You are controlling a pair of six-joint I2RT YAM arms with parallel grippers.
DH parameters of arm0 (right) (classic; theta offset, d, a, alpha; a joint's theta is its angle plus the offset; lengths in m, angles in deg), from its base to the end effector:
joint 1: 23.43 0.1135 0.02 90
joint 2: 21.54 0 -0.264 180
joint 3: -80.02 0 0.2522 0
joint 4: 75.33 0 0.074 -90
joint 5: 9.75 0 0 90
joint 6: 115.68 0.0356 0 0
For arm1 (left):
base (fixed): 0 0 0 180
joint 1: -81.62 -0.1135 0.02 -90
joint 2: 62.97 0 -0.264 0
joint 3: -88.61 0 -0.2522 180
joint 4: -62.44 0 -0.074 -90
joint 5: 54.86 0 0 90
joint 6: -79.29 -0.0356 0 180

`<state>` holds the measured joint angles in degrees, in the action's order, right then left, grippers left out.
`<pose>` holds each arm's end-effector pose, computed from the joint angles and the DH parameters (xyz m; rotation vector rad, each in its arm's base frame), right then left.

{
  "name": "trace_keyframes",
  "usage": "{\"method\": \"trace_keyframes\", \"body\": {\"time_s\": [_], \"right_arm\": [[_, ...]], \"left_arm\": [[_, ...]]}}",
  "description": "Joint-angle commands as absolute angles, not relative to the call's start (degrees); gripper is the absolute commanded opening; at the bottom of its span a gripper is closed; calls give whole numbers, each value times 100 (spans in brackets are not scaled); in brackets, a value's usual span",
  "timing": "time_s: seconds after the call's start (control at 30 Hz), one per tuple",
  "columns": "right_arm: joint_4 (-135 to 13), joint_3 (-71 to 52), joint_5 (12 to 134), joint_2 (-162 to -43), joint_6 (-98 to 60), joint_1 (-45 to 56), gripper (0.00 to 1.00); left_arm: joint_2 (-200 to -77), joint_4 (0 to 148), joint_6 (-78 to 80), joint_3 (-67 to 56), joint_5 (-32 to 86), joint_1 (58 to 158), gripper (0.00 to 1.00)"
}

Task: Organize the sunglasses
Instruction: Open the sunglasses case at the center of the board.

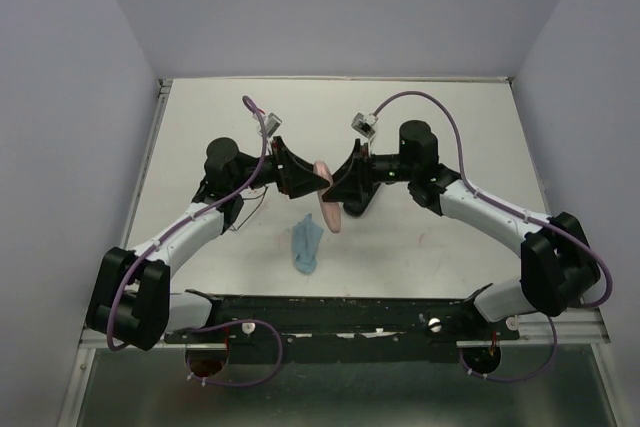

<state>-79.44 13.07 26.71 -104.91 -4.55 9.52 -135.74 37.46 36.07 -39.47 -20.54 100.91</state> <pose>0.2566 0.2005 0.2842 -0.9181 1.7252 1.4764 0.2464 -0.1174 0.2827 0.4851 1.7101 -1.5902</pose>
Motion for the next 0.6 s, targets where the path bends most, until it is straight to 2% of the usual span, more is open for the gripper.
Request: {"method": "trace_keyframes", "body": {"time_s": [0.0, 0.07, 0.13, 0.37, 0.5, 0.57], "right_arm": [[-8205, 1177, 2242, -10275, -424, 997, 7], [-8266, 1168, 2198, -10266, -388, 1005, 7], [-8372, 1168, 2250, -10240, -239, 1005, 6], [-8460, 1089, 2286, -10196, -37, 1005, 4], [-8460, 1124, 2198, -10056, -10, 997, 4], [-8442, 1124, 2075, -9977, 7, 1014, 2]], "left_arm": [[-13434, 4456, 3016, -3702, -1768, 10183, 99], [-13416, 4474, 2998, -3728, -1768, 10201, 99], [-13381, 4203, 3076, -3816, -1917, 10192, 93], [-13451, 3429, 3367, -3974, -2392, 10210, 64], [-13495, 3594, 2955, -3992, -2542, 10157, 48], [-13469, 4190, 2517, -3870, -2541, 10061, 34]]}}
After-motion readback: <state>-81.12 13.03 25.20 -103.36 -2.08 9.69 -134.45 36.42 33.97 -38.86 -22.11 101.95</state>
